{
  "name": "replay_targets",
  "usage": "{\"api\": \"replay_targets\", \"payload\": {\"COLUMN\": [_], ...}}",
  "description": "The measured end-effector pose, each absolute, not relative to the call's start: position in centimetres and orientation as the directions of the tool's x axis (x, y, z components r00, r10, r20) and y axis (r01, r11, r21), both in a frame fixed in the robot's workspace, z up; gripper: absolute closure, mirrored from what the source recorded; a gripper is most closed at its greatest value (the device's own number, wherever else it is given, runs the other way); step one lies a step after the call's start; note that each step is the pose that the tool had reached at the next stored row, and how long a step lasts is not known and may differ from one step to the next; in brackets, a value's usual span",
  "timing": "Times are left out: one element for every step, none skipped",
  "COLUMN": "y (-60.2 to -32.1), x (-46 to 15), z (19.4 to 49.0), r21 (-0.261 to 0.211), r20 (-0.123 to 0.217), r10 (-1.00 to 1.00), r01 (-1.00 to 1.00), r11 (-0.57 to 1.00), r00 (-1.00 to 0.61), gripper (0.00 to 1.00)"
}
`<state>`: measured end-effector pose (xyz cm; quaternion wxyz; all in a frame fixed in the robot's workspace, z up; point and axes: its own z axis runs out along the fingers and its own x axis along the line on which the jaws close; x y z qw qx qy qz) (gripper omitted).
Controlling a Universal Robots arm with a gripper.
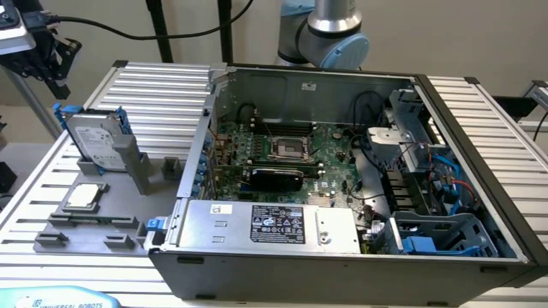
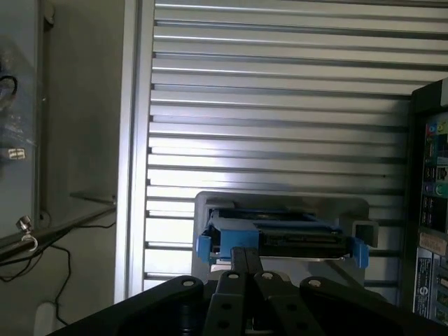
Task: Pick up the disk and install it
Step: 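Pick up the disk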
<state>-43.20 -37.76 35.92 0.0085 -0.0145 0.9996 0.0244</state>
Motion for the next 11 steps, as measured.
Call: {"api": "replay_targets", "payload": {"y": [-37.76, -37.77, -37.77, -37.76, -37.77, -37.77, -37.76, -37.76, -37.76, -37.76, -37.76], "x": [-43.20, -43.20, -43.20, -43.20, -43.19, -43.20, -43.20, -43.19, -43.10, -43.00, -42.87], "z": [35.92, 35.92, 35.92, 35.92, 35.92, 35.92, 35.92, 35.92, 35.93, 35.92, 35.92], "r21": [0.048, 0.048, 0.048, 0.048, 0.048, 0.048, 0.048, 0.048, 0.048, 0.048, 0.048], "r20": [-0.018, -0.018, -0.018, -0.018, -0.018, -0.018, -0.018, -0.018, -0.018, -0.018, -0.018], "r10": [-0.029, -0.029, -0.029, -0.029, -0.029, -0.029, -0.029, -0.029, -0.030, -0.032, -0.037], "r01": [-0.029, -0.029, -0.029, -0.029, -0.029, -0.029, -0.029, -0.030, -0.031, -0.033, -0.038], "r11": [0.998, 0.998, 0.998, 0.998, 0.998, 0.998, 0.998, 0.998, 0.998, 0.998, 0.998], "r00": [-0.999, -0.999, -0.999, -0.999, -0.999, -0.999, -0.999, -0.999, -0.999, -0.999, -0.999], "gripper": [0.89, 0.89, 0.89, 0.89, 0.89, 0.89, 0.89, 0.89, 0.89, 0.89, 0.89]}}
